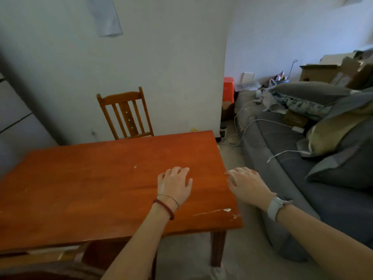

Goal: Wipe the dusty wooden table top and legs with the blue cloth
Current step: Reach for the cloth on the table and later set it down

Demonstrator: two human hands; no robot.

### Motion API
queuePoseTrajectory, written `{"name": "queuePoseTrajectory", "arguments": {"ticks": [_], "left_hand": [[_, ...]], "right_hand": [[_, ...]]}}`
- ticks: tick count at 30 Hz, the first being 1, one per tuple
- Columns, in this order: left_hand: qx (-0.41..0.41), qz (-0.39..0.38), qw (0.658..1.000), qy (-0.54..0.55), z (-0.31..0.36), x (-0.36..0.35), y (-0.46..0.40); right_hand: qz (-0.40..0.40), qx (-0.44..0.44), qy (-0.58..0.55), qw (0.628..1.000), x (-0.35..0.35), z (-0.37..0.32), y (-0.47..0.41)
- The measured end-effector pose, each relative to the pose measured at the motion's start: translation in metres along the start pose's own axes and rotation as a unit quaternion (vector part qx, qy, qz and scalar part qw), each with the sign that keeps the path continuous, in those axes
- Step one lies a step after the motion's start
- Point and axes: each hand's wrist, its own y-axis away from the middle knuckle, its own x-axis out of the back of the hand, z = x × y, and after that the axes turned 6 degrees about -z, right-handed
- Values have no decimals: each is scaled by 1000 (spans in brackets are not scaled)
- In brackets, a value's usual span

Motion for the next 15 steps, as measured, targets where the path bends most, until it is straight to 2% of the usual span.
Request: {"name": "queuePoseTrajectory", "arguments": {"ticks": [8,15], "left_hand": [[32,-32,999,27,86,-44,-99],[55,-45,994,80,119,-72,-249]], "right_hand": [[-19,-32,-18,999,3,133,-60],[-24,-30,-10,999,26,214,-186]]}}
